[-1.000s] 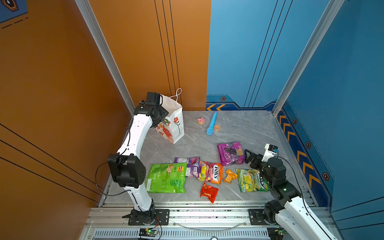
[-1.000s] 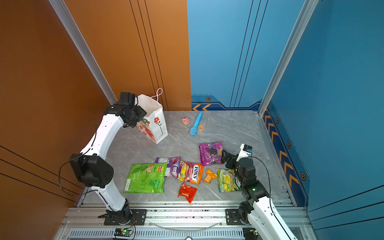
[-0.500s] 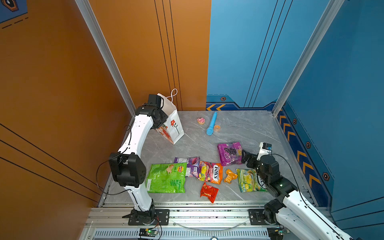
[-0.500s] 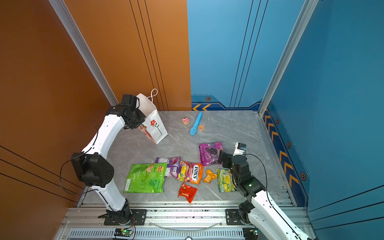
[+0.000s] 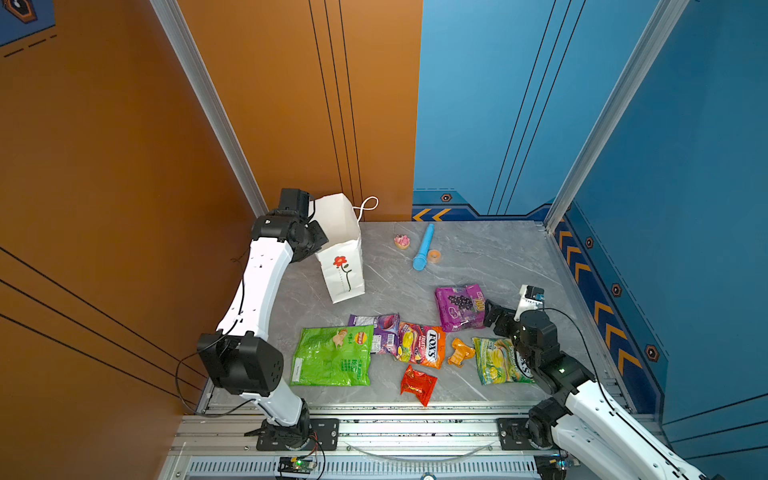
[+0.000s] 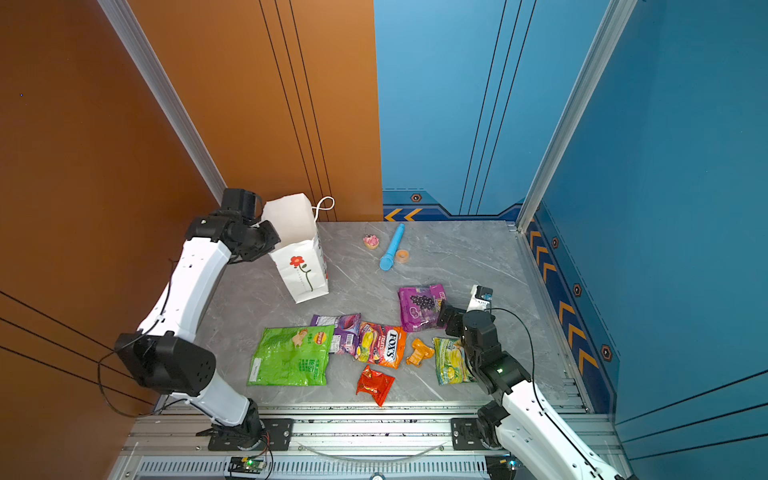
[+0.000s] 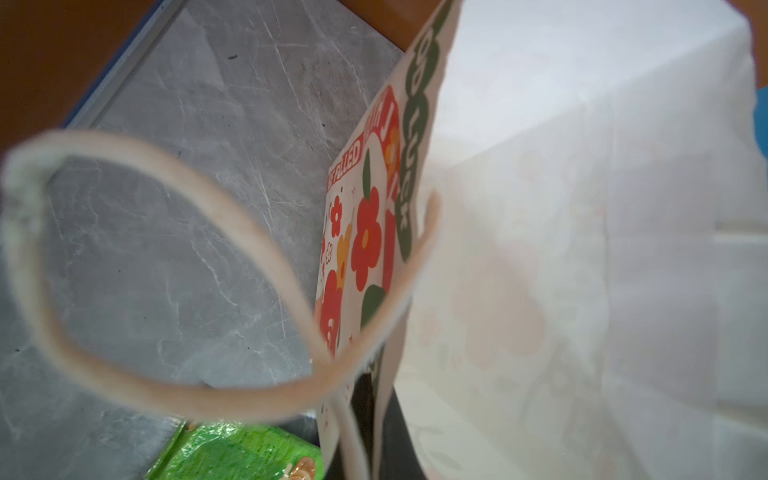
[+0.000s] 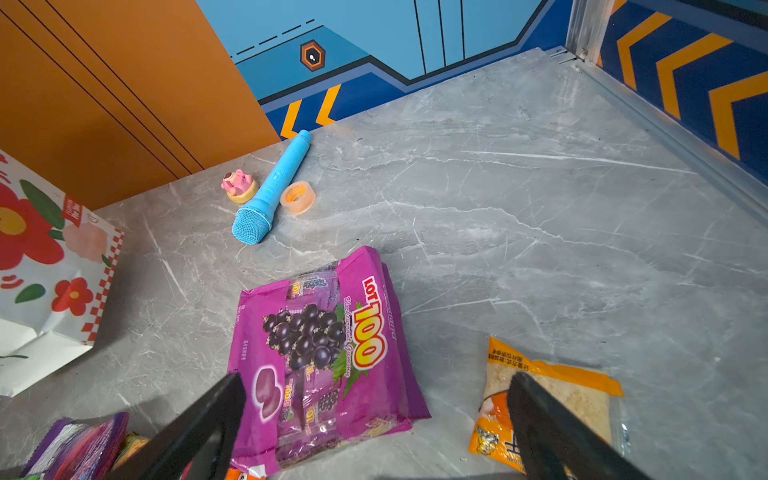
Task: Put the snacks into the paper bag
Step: 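Pull the bag nearer with left gripper while right gripper reaches toward chip bag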
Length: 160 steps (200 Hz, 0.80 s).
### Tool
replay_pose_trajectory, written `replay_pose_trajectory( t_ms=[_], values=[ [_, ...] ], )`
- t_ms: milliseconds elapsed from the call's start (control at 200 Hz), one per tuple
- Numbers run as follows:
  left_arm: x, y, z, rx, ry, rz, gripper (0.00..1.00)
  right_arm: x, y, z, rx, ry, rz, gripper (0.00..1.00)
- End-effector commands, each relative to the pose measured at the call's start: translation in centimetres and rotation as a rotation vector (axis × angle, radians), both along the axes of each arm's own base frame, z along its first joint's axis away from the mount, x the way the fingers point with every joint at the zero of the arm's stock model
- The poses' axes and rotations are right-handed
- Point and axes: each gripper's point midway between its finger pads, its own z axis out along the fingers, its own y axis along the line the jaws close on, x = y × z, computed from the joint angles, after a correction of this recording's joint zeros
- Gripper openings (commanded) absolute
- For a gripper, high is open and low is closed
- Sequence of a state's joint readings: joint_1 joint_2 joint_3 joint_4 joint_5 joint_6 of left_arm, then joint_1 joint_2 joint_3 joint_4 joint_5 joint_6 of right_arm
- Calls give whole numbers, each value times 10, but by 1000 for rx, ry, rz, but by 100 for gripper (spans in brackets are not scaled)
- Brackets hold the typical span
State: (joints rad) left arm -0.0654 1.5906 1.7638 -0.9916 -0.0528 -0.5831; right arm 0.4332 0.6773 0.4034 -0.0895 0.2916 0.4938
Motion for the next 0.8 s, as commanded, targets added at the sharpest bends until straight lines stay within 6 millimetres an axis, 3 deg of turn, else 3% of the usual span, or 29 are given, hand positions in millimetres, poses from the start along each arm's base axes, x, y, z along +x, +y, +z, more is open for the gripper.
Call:
replay_pose_trajectory(
  t_ms=[0, 290, 421, 491, 691, 796],
  values=[
    [-29, 15, 20, 132, -31, -58, 0, 1, -1, 7, -25, -4, -1, 100],
    [-82, 31, 13, 384, -18, -200, 0, 4, 11, 4, -27, 5, 54, 100],
    [-98, 23, 6, 401, -90, -252, 0, 7, 19, -2, -16, 17, 81, 100],
    [-100, 7, -1, 374, -163, -342, 0, 7, 28, -5, 12, 34, 98, 99],
    [-102, 0, 7, 382, -277, -390, 0, -9, 74, 16, 100, 89, 138, 98],
    [-107, 1, 6, 389, -309, -379, 0, -27, 118, 24, 154, 121, 222, 98]
  ],
)
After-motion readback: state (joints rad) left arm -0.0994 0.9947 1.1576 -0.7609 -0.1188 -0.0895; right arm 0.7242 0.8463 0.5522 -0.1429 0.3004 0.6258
